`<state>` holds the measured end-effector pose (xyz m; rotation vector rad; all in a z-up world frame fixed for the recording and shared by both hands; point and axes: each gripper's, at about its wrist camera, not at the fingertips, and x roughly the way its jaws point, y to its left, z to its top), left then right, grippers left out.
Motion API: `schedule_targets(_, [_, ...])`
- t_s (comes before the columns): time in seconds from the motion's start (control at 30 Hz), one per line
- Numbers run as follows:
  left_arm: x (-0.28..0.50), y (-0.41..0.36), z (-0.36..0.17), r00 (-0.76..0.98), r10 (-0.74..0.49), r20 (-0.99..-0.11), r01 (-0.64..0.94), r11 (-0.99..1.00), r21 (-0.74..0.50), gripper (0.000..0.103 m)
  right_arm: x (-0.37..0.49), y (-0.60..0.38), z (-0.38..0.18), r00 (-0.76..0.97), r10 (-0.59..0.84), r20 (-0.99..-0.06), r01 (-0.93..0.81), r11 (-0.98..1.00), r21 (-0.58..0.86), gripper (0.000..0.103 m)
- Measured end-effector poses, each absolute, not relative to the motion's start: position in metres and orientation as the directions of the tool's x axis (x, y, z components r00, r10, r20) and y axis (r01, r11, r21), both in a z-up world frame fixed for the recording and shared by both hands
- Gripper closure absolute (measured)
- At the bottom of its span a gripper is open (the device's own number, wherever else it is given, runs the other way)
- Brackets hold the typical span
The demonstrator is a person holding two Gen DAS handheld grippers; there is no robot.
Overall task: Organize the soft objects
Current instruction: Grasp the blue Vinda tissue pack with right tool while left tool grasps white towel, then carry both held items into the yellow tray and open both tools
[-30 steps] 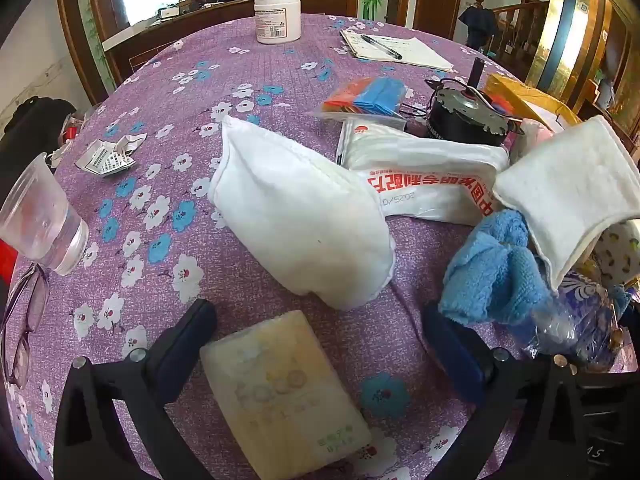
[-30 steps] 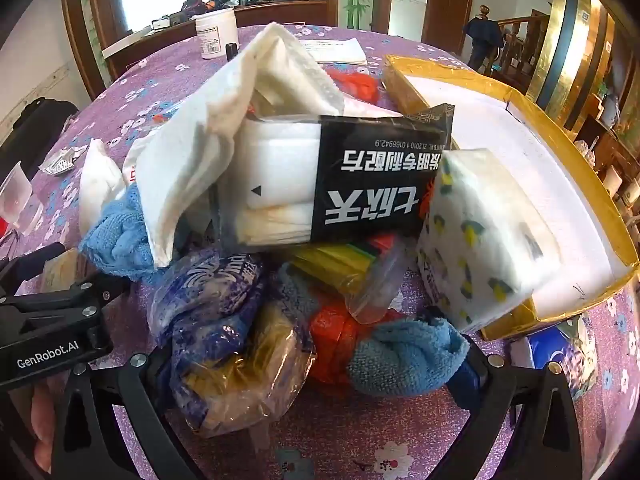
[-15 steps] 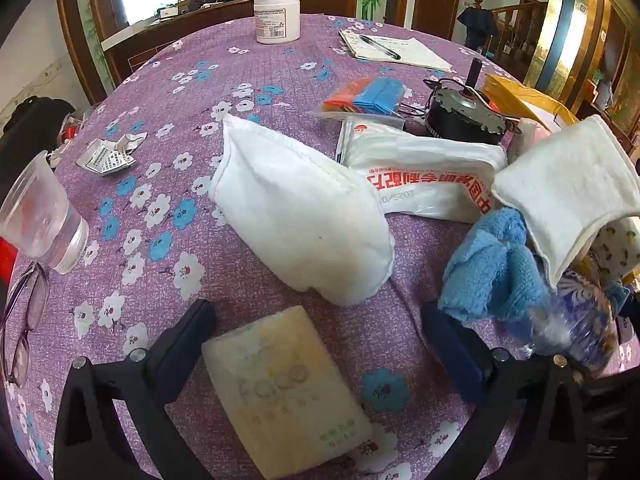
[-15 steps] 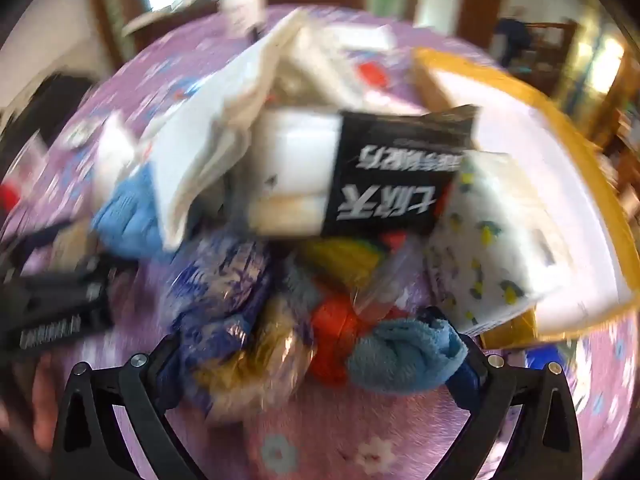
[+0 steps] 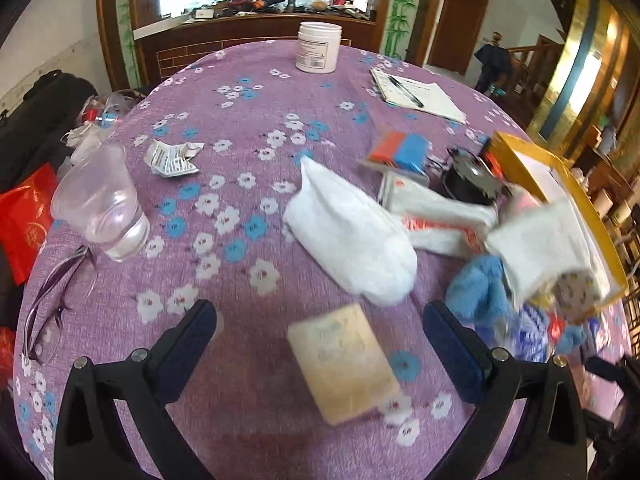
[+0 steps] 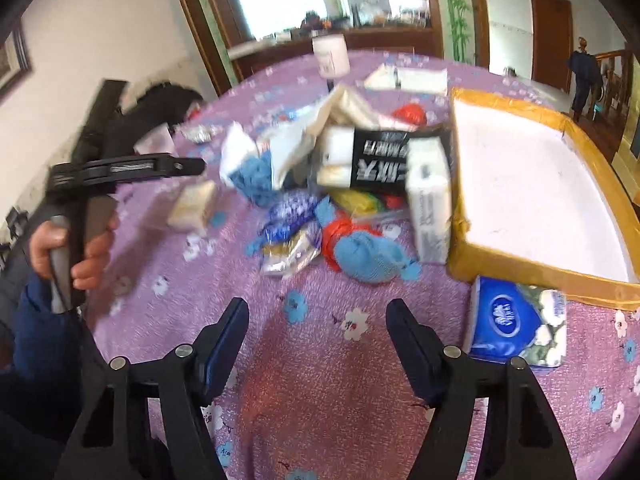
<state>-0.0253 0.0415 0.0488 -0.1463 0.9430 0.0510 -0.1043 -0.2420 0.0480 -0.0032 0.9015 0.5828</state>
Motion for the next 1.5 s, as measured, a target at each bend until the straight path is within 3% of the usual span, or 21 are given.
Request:
schedule_targets(0.2, [0.008, 0.015, 0.038, 0.555, 0.030, -0.832, -0.054, 0.999, 0.000, 0.001, -0.116, -0.275, 0.056, 0.515, 0.513, -0.687, -0.456, 0.842, 0.287, 0.027])
schedule_targets(0.27, [0.019, 0.005, 0.029, 0.536, 0.055, -0.843, -0.033, 0.998, 0.044, 0.014, -0.118, -0.283, 0.056, 0.525, 0.516, -0.676, -0.450, 0.843, 0.294, 0.027])
schedule_targets(0.3, [0.023, 0.003, 0.025, 0.522, 0.065, -0.850, -0.029, 0.998, 0.059, 0.032, -0.119, -0.288, 0.058, 0.530, 0.520, -0.670, -0.446, 0.843, 0.301, 0.027])
schedule_targets(0.33, [0.027, 0.001, 0.019, 0.507, 0.064, -0.859, -0.018, 0.998, 0.064, 0.043, -0.118, -0.295, 0.060, 0.538, 0.522, -0.662, -0.441, 0.843, 0.307, 0.027])
schedule_targets(0.4, [0.033, 0.000, 0.013, 0.495, 0.041, -0.868, -0.009, 0.999, 0.042, 0.050, -0.120, -0.309, 0.064, 0.563, 0.506, -0.653, -0.418, 0.856, 0.303, 0.027])
schedule_targets(0.47, [0.031, 0.001, 0.015, 0.499, 0.033, -0.866, -0.009, 0.999, 0.033, 0.067, -0.121, -0.321, 0.066, 0.585, 0.483, -0.652, -0.388, 0.872, 0.297, 0.027])
schedule_targets(0.5, [0.029, 0.000, 0.016, 0.503, 0.035, -0.864, -0.017, 0.999, 0.030, 0.081, -0.121, -0.329, 0.065, 0.595, 0.471, -0.652, -0.370, 0.880, 0.298, 0.027])
schedule_targets(0.73, [-0.016, 0.001, 0.046, 0.595, -0.023, -0.804, -0.019, 0.999, -0.042, 0.081, -0.095, -0.368, 0.051, 0.587, 0.386, -0.711, -0.216, 0.922, 0.322, 0.027])
schedule_targets(0.97, [-0.048, -0.028, 0.067, 0.645, -0.094, -0.758, 0.075, 0.995, -0.060, 0.081, -0.078, -0.351, 0.035, 0.559, 0.308, -0.770, -0.165, 0.951, 0.261, 0.010])
schedule_targets(1.13, [-0.054, -0.056, 0.071, 0.647, -0.159, -0.746, 0.158, 0.985, -0.073, 0.081, -0.071, -0.330, 0.024, 0.550, 0.211, -0.808, -0.173, 0.975, 0.137, 0.010])
schedule_targets(1.2, [-0.054, -0.065, 0.070, 0.642, -0.173, -0.747, 0.180, 0.981, -0.073, 0.081, -0.072, -0.329, 0.023, 0.552, 0.208, -0.808, -0.174, 0.976, 0.132, 0.025])
schedule_targets(1.5, [-0.059, -0.089, 0.070, 0.628, -0.217, -0.748, 0.238, 0.968, -0.081, 0.081, -0.097, -0.349, 0.043, 0.564, 0.306, -0.767, -0.214, 0.951, 0.222, 0.026])
